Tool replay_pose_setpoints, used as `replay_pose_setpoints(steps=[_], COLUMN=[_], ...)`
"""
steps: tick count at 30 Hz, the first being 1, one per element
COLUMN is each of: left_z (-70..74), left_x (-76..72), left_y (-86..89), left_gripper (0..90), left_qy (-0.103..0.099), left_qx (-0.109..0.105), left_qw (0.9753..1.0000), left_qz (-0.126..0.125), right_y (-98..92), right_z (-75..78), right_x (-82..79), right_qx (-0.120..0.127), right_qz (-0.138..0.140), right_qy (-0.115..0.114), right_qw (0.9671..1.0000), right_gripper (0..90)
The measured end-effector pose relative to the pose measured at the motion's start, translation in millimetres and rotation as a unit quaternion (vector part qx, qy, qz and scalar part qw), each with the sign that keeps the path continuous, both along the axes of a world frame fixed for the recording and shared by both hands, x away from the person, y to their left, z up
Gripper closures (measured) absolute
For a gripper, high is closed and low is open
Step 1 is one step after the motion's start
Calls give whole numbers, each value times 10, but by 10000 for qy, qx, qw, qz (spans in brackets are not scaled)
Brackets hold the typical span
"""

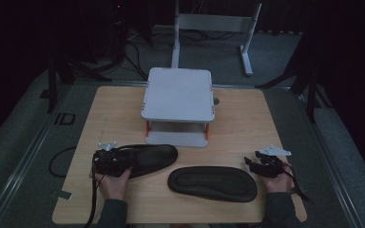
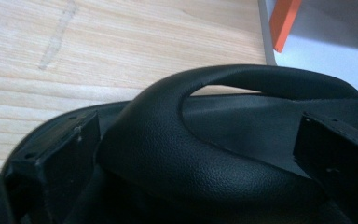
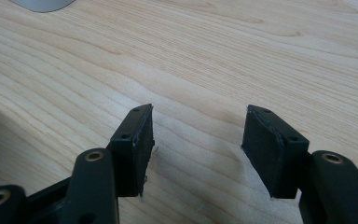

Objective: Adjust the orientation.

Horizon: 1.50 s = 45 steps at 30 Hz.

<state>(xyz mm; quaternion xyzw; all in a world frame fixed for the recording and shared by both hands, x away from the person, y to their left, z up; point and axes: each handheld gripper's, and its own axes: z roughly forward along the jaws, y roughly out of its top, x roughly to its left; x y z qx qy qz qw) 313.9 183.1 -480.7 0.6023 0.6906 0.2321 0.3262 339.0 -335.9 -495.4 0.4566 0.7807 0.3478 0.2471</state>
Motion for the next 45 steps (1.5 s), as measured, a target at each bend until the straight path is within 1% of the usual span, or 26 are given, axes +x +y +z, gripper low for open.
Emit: replay_pose_setpoints(steps=[3,6,7,8,9,10,13,15,16,17,19,20,21,22,25,27,28,30,32,34,37,38,40,43,44,45], left_z=[12,38,44,51,55,61,82,114,142,158,200,212,215,212,187,184,189,200,221,230,202,169,123,60,42,28], left_x=[-4,-26,-34,-38,-38,-39,-30,-23,-19,-16,1,14,19,24,39,37,22,2,-19,-30,-35,-35,-48,-67,-76,-85], left_y=[25,91,120,166,189,224,320,396,443,474,528,542,544,528,484,461,448,420,379,321,230,169,92,-1,-3,0], left_gripper=[51,118,160,184,208,219,272,318,335,374,421,431,436,437,427,411,401,293,248,156,105,103,82,65,82,147], left_qy=[25,14,13,5,13,49,96,86,93,70,42,17,2,-27,-82,-61,-107,-180,-267,-251,-196,-111,-72,10,53,45], left_qx=[-44,-136,-147,-234,-223,-151,-113,-48,30,57,171,195,198,231,189,149,71,51,52,150,140,153,157,358,357,311], left_qw=[10000,9999,9999,9997,9997,9999,9999,9999,9999,9999,9993,9986,9981,9974,9977,9986,9990,9992,9991,9993,9994,9992,9993,9990,9990,9993], left_qz=[-28,-5,-21,-51,-49,-21,-53,-85,-99,-120,-316,-487,-590,-681,-652,-498,-425,-352,-335,-237,-250,-344,-339,-284,-257,-223], right_y=[2,0,0,0,-1,-1,0,1,2,4,8,11,14,17,30,30,29,27,27,27,23,23,25,23,23,23], right_z=[-1,-1,0,0,-1,-2,-3,-4,-5,-7,-12,-14,-16,-18,-18,-17,-17,-18,-20,-18,-14,-14,-15,-13,-13,-13], right_x=[1,0,-2,-2,-2,-2,-1,-1,0,1,4,5,7,9,8,6,5,7,8,7,4,4,5,4,4,4], right_qx=[-5,-10,-10,-12,-18,-21,-20,-27,-26,-29,-40,-35,-49,-53,-70,-77,-80,-74,-81,-86,-82,-83,-87,-85,-86,-90], right_qz=[1,-5,-6,-4,-2,-2,-1,-4,-2,-3,0,-2,1,6,19,19,18,16,20,31,23,23,29,23,25,27], right_qy=[-1,-7,-10,-15,-10,-9,-6,-3,-2,2,9,15,21,20,22,24,23,29,32,20,15,14,18,14,14,14], right_qw=[10000,10000,10000,10000,10000,10000,10000,10000,10000,10000,10000,10000,10000,10000,10000,10000,10000,10000,10000,10000,10000,10000,10000,10000,10000,10000], right_gripper=[424,423,423,423,423,422,422,422,422,422,422,422,423,422,422,422,422,422,422,422,422,422,422,421,422,421])
